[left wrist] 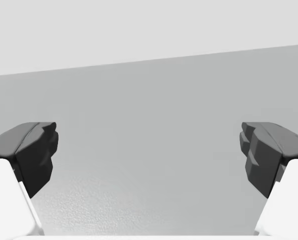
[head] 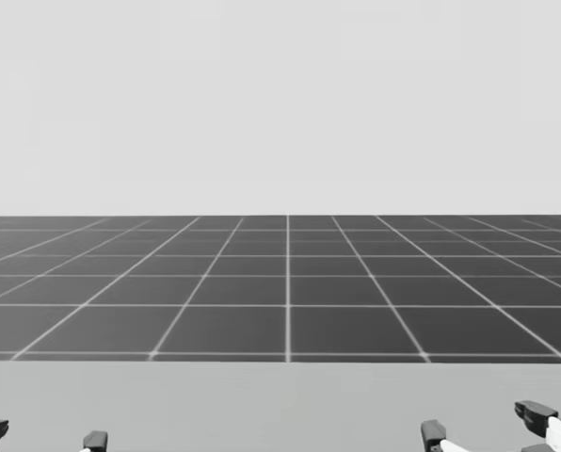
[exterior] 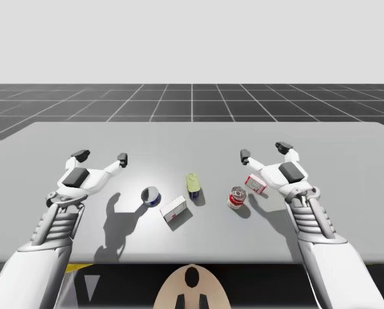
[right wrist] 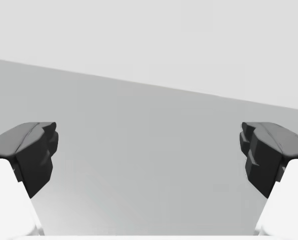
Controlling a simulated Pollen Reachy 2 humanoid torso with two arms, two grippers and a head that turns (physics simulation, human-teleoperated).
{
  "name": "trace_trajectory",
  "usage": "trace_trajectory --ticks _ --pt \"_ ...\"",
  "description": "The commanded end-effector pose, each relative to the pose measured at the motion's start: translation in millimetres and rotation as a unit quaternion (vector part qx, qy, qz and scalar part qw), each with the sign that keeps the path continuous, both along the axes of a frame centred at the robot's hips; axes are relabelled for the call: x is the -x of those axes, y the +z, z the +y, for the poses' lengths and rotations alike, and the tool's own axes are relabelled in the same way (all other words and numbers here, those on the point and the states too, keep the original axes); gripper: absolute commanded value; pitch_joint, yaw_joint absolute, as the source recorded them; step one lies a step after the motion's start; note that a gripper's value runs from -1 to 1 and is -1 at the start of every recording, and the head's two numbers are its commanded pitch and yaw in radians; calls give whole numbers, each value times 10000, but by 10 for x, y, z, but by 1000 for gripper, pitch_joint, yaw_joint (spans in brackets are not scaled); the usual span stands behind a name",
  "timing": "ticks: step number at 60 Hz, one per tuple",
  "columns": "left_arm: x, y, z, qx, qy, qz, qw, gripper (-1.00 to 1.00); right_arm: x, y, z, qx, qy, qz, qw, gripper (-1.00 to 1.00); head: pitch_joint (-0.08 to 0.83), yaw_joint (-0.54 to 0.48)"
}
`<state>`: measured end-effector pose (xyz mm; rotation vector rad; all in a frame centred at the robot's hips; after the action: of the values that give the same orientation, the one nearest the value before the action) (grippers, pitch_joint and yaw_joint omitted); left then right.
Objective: Grasp the gelatin box and hold it up.
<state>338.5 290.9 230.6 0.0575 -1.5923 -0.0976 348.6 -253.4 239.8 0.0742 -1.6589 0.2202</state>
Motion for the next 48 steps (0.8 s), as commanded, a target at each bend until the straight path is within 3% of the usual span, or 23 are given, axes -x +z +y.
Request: trace_trajectory --ticks 1,8,30,48 --pt "-1 -2 1 -15 15 12 10000 -1000 17 -1 17 -1 -158 -100 9998 -1000 1 18" --pt "0 -2 1 -9 19 19 10000 -1000 15 15 23 22 -51 -63 10000 -1000 31 20" --pt "-10 -7 3 -47 42 29 10000 -1000 -2 27 1 53 -119 -48 9999 -1000 333 -2" --pt "-3 0 -9 -73 -3 33 10000 -1000 -3 42 -14 60 -139 -66 9999 -1000 526 -195"
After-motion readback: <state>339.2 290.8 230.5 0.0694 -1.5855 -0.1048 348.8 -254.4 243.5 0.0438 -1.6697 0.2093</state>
